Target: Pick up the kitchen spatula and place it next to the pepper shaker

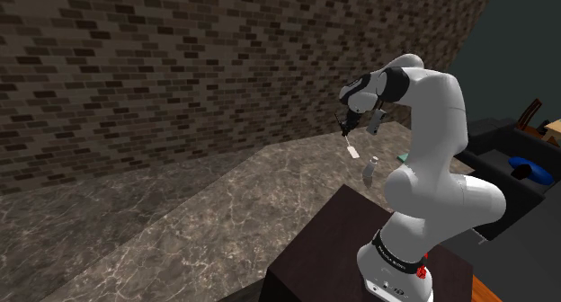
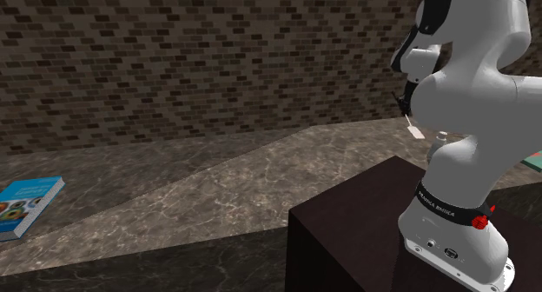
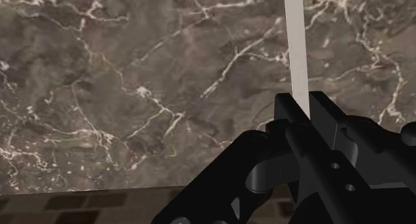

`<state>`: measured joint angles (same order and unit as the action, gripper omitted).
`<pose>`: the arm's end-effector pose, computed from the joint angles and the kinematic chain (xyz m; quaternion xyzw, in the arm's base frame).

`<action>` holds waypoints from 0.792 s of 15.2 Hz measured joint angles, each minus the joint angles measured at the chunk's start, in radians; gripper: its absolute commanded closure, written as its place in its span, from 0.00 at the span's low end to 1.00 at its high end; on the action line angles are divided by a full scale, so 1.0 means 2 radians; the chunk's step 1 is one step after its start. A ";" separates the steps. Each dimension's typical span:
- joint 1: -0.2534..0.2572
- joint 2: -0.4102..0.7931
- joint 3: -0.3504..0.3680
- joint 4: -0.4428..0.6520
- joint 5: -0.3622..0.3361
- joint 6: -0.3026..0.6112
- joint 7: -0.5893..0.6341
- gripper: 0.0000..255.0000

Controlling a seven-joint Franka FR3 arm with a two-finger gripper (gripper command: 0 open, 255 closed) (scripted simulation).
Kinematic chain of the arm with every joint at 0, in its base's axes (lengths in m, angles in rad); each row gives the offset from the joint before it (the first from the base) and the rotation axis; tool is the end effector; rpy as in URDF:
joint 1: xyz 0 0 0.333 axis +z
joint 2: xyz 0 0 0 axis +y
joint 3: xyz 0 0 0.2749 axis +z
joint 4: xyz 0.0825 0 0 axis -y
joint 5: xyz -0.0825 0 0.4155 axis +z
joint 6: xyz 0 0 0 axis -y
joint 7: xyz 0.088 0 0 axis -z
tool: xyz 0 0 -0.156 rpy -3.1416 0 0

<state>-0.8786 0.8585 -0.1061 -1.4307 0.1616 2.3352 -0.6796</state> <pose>0.4139 -0.5957 0.0897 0.9819 -0.1865 0.0324 0.0058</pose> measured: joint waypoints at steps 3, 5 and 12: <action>-0.001 0.014 0.002 0.003 0.001 0.011 -0.001 1.00; -0.001 0.024 0.003 0.005 0.002 0.019 -0.001 1.00; -0.004 0.062 0.006 0.024 0.005 0.039 -0.004 1.00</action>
<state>-0.8875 0.9825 -0.0942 -1.3834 0.1716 2.4123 -0.6876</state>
